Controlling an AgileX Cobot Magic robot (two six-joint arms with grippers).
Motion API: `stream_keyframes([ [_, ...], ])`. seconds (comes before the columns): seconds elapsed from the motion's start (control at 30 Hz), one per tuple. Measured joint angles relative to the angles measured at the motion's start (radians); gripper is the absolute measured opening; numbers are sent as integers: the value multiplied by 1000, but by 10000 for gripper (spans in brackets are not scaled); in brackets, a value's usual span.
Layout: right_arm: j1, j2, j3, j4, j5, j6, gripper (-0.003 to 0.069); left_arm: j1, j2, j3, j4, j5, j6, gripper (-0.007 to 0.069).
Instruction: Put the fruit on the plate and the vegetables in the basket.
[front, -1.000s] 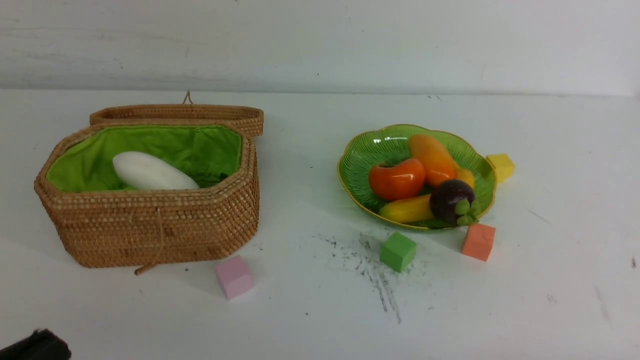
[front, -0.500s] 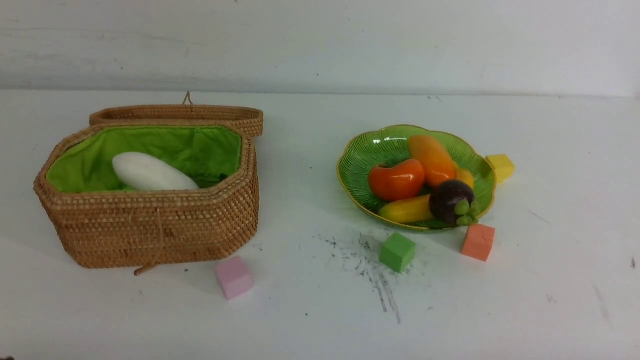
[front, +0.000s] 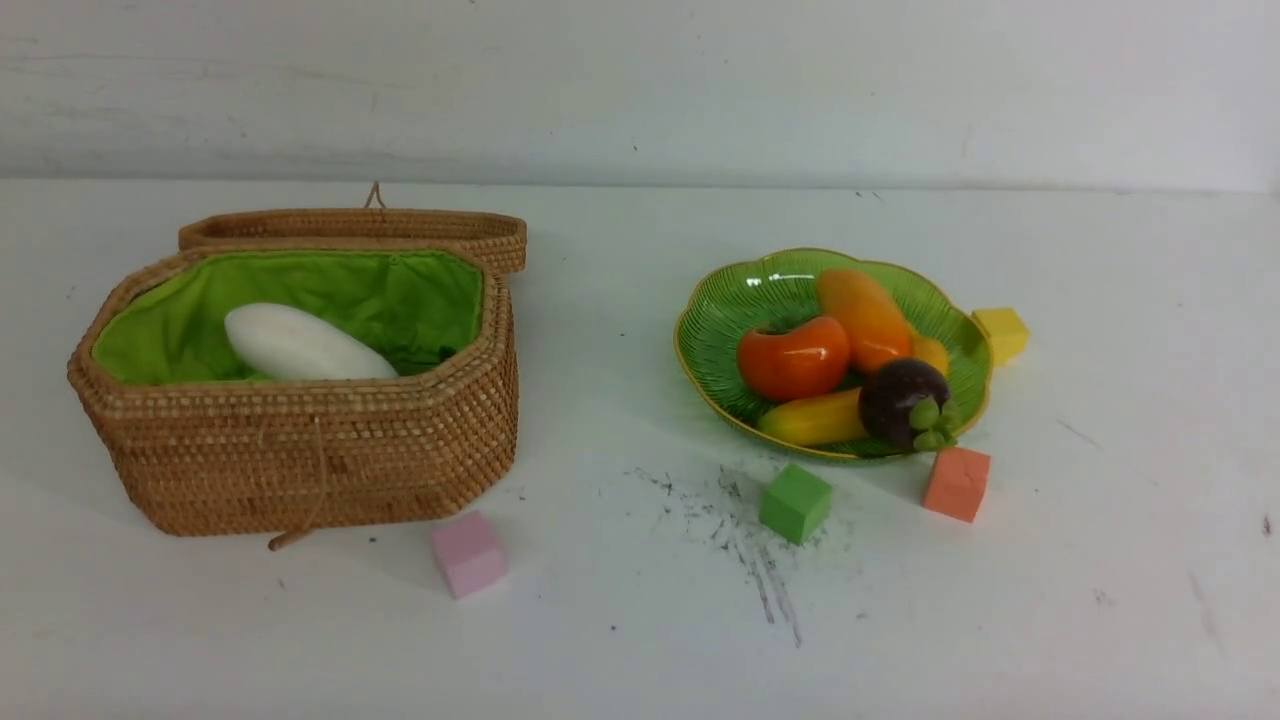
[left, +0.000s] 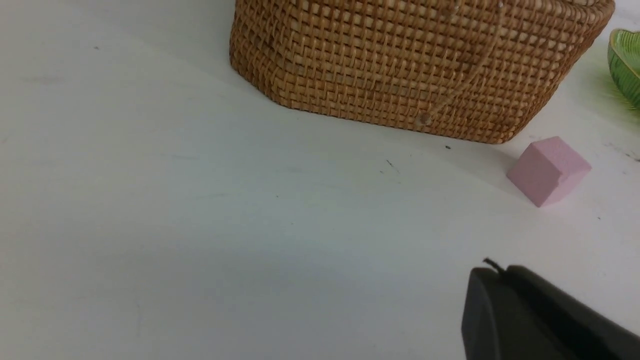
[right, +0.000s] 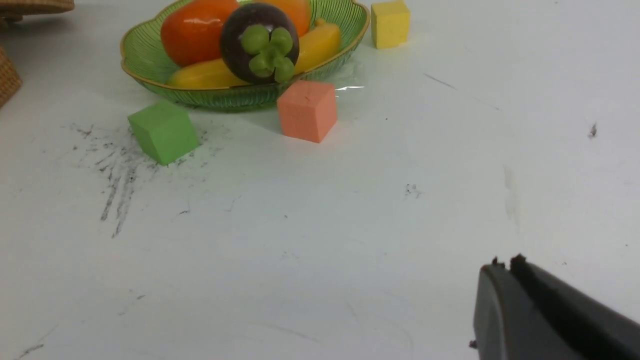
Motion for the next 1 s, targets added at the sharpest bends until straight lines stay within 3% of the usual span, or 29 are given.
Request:
stream_keyframes([
  [1.0,0,0,0,0,0,0,59,0,0,0,-2,0,0,-4],
])
